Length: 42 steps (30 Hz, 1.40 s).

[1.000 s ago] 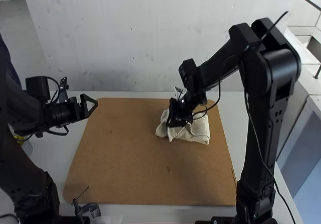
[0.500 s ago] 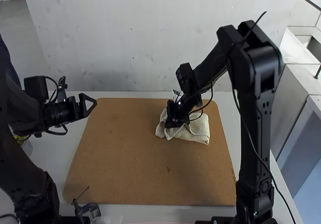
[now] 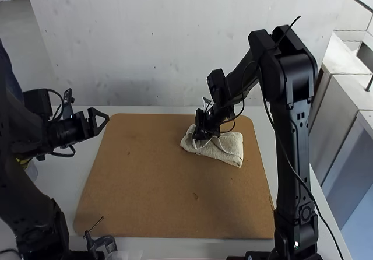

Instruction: Fold the towel.

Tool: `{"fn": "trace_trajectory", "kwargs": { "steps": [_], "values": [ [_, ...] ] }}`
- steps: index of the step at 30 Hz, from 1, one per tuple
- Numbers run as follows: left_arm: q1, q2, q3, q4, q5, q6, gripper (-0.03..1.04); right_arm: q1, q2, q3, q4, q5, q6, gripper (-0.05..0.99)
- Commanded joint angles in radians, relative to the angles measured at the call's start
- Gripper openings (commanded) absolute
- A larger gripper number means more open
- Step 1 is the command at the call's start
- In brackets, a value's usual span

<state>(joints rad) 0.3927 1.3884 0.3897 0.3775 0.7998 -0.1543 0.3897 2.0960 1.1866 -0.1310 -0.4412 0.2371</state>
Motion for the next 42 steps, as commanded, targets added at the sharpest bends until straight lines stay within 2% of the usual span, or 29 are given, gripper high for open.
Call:
{"fn": "trace_trajectory", "kwargs": {
  "steps": [1,2,3,4,5,6,15,21,27,31,34,37,42],
  "values": [
    [0.008,0.004,-0.011,0.009,0.018,0.013,1.01,0.009,-0.014,-0.035,0.001,0.001,0.001,0.38],
    [0.008,0.004,-0.011,0.009,0.018,0.013,1.01,0.017,-0.039,-0.045,0.001,0.001,0.001,0.52],
    [0.008,0.003,-0.011,0.009,0.019,0.013,1.01,0.018,-0.05,-0.048,-0.001,0.001,0.004,0.62],
    [0.008,0.003,-0.011,0.009,0.018,0.012,1.01,0.021,-0.08,-0.053,-0.007,0.001,0.004,0.82],
    [0.008,0.0,-0.011,0.009,0.019,0.012,1.01,0.021,-0.106,-0.053,-0.009,0.001,0.005,0.93],
    [0.008,-0.008,-0.009,0.009,0.021,0.009,1.01,0.02,-0.145,-0.055,-0.009,0.002,0.01,0.96],
    [-0.014,-0.172,-0.011,0.008,0.015,-0.065,1.01,-0.054,-0.439,-0.111,-0.007,0.015,0.059,0.96],
    [-0.02,-0.204,-0.015,-0.002,0.012,-0.073,1.01,-0.109,-0.556,-0.214,-0.016,0.035,0.064,0.96],
    [-0.025,-0.206,-0.023,0.0,0.006,-0.071,1.01,-0.144,-0.55,-0.321,-0.021,0.036,-0.005,0.93],
    [-0.023,-0.204,-0.028,0.0,0.006,-0.071,1.01,-0.155,-0.521,-0.347,0.01,0.033,-0.047,0.93],
    [-0.023,-0.206,-0.028,0.0,0.006,-0.07,1.01,-0.144,-0.482,-0.347,0.01,0.027,-0.067,0.89],
    [-0.023,-0.206,-0.028,0.0,0.006,-0.07,1.01,-0.095,-0.481,-0.349,-0.004,0.022,-0.039,0.89],
    [-0.023,-0.204,-0.028,0.001,0.004,-0.068,1.01,-0.008,-0.439,-0.334,-0.024,-0.007,0.073,0.89]
  ]
}}
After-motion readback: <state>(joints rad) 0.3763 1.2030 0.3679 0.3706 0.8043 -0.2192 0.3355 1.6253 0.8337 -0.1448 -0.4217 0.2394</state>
